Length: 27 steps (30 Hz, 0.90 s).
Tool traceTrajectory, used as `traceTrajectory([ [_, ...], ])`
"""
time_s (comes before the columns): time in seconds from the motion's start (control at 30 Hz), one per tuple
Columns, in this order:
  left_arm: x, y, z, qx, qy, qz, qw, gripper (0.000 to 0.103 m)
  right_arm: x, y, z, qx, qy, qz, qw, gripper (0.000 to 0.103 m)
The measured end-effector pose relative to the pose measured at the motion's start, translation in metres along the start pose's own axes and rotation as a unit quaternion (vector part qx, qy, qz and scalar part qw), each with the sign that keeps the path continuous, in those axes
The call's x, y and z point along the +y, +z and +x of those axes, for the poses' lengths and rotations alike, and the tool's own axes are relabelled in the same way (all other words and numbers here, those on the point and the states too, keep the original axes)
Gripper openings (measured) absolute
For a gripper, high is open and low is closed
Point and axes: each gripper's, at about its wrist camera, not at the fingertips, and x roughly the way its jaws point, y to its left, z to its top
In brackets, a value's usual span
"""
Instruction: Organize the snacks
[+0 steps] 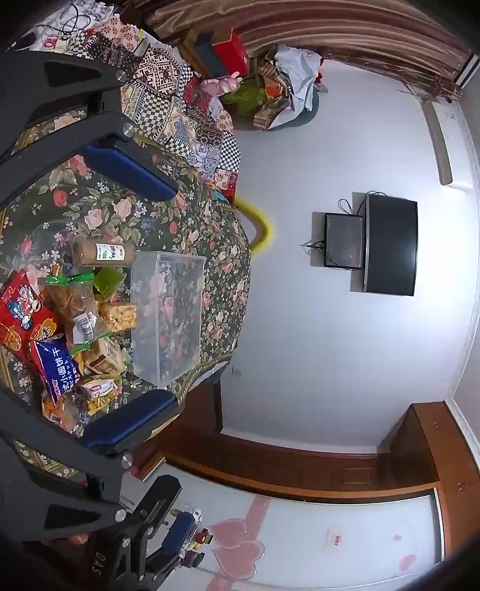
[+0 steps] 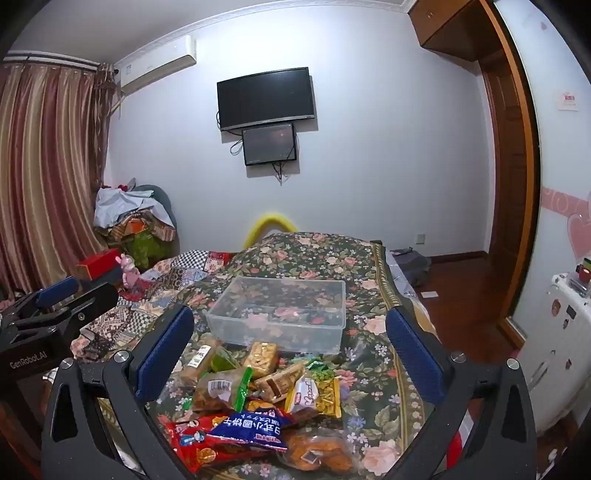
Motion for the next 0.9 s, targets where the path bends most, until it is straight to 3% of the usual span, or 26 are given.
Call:
traceTrajectory([
  [0.9, -0.003, -0.003, 0.007, 0.003, -0.006, 0.007, 1.0000, 0.103, 0.000, 0.001, -0.002, -0.008, 0.000, 0.001, 1.000, 0.103],
])
